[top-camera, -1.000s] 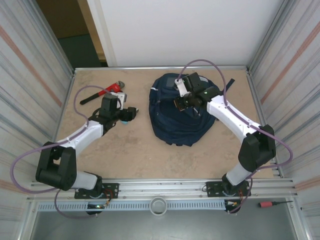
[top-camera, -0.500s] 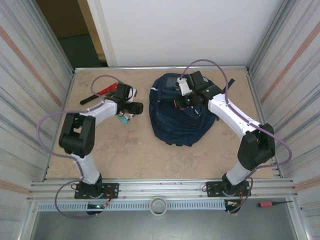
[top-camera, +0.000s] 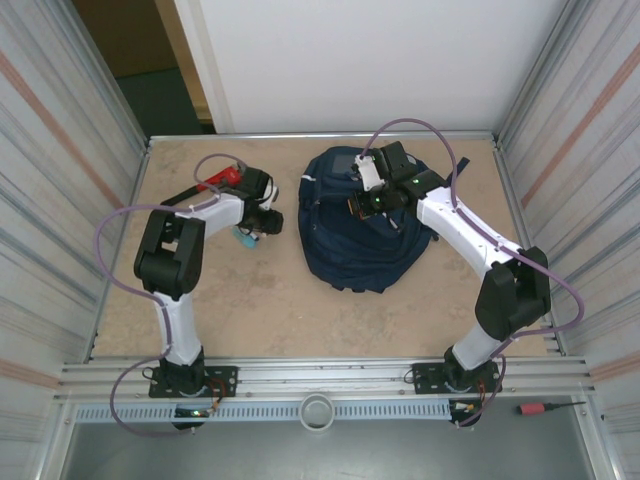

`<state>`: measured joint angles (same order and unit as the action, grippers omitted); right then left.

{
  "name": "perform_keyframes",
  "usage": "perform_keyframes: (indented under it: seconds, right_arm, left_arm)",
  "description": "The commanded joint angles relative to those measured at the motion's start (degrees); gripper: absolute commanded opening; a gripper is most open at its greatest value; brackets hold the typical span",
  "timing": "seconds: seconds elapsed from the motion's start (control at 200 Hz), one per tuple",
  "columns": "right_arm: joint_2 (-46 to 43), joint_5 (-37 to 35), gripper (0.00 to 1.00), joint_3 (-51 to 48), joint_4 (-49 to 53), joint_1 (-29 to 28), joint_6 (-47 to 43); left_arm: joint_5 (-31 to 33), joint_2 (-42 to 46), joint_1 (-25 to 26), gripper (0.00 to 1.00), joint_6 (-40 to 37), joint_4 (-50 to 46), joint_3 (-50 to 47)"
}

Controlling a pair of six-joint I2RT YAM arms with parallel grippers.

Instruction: Pack the student bag

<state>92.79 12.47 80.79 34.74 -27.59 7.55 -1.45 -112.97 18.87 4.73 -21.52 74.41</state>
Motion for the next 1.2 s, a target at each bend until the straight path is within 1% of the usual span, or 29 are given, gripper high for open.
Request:
perform_keyframes:
  seconds: [0.0, 0.09, 0.145, 0.255, 0.386, 0.456, 0.556, 0.606, 0.666, 0.756, 0.837, 0.927, 1.052, 1.147, 1.192]
  right_arm:
    - [-1.35, 2.38, 0.00, 0.86, -3.08, 0.53, 3.23]
    - [-1.20, 3.52, 0.00, 1.30, -3.80, 0.52, 4.53]
    - [-0.92, 4.71, 0.00, 2.30, -3.81, 0.52, 5.37]
    - [-1.40, 6.19, 0.00, 4.48, -3.41, 0.52, 6.49]
    - [-1.32, 7.72, 0.00, 7.41, -2.68, 0.86, 7.39]
    - [-0.61, 9.43, 0.00, 8.78, -3.02, 0.96, 8.70]
    - [1.16, 12.45, 0.00, 11.01, -3.78, 1.20, 10.80]
    - [2.14, 13.80, 0.00, 12.46, -3.79, 1.39, 11.48]
    - [3.25, 15.39, 0.00, 14.03, -3.39, 1.49, 12.17]
    - [4.50, 17.26, 0.00, 15.82, -3.02, 1.58, 13.20]
    - [5.07, 18.13, 0.00, 16.79, -2.93, 2.04, 14.03]
    - [5.19, 19.67, 0.00, 16.94, -3.79, 3.19, 15.21]
    - [5.53, 23.07, 0.00, 16.73, -5.27, 4.02, 16.37]
    - [5.55, 23.71, 0.00, 16.04, -6.06, 4.06, 16.68]
    - [5.38, 23.66, 0.00, 15.68, -6.25, 4.21, 16.80]
  left_arm:
    - [-1.03, -0.14, 0.06, 0.43, -0.33, -1.32, 1.81]
    - [-3.49, 2.63, 0.08, 0.37, 0.21, 0.60, 0.21]
    - [-5.38, 6.26, 0.07, 0.35, 1.22, 2.62, -2.19]
    - [-8.77, 16.44, 0.46, 0.34, 4.26, 8.33, -9.84]
    - [-14.99, 28.99, 1.34, 0.33, 10.23, 15.00, -18.78]
    - [-17.11, 34.24, 4.01, 0.33, 13.16, 17.56, -21.38]
    - [-16.43, 38.33, 10.07, 0.33, 15.07, 20.72, -22.13]
    - [-16.21, 38.62, 12.70, 0.33, 16.42, 22.81, -21.87]
    - [-15.52, 37.80, 14.73, 0.33, 18.26, 25.55, -20.93]
    - [-14.73, 34.84, 16.52, 0.33, 21.53, 29.05, -18.83]
    - [-12.08, 31.69, 17.81, 0.32, 24.21, 30.66, -17.04]
    - [-7.38, 28.77, 18.69, 0.32, 25.92, 31.60, -16.19]
    - [-2.57, 23.39, 18.83, 0.35, 26.92, 33.12, -13.43]
    - [-0.88, 18.62, 18.94, 0.40, 27.76, 34.21, -9.99]
    - [-1.56, 16.46, 18.96, 0.42, 28.27, 34.71, -8.34]
